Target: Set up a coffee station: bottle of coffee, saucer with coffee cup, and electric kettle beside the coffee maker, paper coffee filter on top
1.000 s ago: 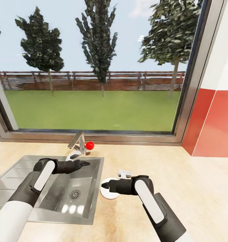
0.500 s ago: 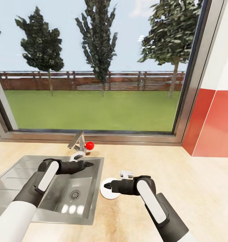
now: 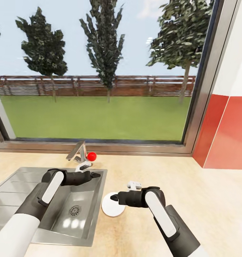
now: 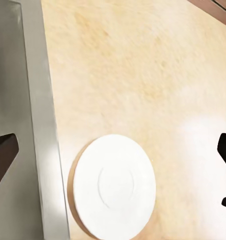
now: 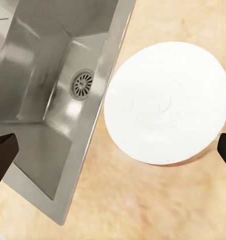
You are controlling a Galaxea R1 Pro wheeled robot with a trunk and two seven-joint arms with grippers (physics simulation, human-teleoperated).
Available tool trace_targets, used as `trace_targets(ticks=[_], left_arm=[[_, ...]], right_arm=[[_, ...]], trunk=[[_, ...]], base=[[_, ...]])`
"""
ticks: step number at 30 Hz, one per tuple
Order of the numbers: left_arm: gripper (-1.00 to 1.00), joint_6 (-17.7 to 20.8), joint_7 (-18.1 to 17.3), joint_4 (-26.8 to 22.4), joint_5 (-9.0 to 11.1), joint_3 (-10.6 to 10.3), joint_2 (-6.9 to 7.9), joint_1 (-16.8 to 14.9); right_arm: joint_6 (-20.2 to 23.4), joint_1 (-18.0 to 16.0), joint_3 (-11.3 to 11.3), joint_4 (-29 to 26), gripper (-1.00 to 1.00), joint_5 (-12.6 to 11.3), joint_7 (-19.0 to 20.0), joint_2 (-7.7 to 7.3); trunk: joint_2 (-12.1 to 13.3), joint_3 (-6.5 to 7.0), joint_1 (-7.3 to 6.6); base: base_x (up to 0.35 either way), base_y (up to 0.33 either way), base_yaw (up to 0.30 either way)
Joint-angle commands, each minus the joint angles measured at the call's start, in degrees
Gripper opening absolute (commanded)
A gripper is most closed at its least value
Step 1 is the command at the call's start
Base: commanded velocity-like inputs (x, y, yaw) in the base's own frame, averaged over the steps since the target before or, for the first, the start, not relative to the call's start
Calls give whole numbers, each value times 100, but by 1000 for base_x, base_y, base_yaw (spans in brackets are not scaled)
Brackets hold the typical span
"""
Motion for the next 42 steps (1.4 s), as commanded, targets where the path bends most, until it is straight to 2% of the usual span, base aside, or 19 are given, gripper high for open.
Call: trace_targets(ticks=[1, 10, 15, 23, 33, 37, 42], left_arm=[[100, 7, -60, 1, -59, -5, 4, -1], [100, 7, -60, 1, -59, -9, -3, 2], [100, 0, -60, 11, -62, -11, -3, 13], [100, -33, -67, 8, -67, -12, -12, 267], [100, -37, -68, 8, -59, -7, -9, 362], [100, -31, -68, -30, -50, -39, 121, 251], [100, 3, -121, -62, 30, -42, 120, 100]], right_arm=[[9, -3, 1, 3, 100, -57, -59, -1], [1, -3, -3, 322, 100, -76, -31, -106], [0, -3, 3, 360, 100, -75, -34, -113], [0, -3, 11, 377, 100, -66, -44, -114], [-7, -3, 14, 386, 100, -74, -22, -114], [-26, -75, 10, 349, 100, -96, 63, 16], [-26, -80, 1, 268, 100, -98, 95, 39]], trunk=[[-5, -3, 2], [-5, -3, 2], [-5, -3, 2], [-5, -3, 2], [-5, -3, 2], [-5, -3, 2], [-5, -3, 2]], base=[[8, -10, 0], [2, -2, -22], [0, 0, -132], [0, 0, -17], [0, 0, -1], [0, 0, 0], [0, 0, 0]])
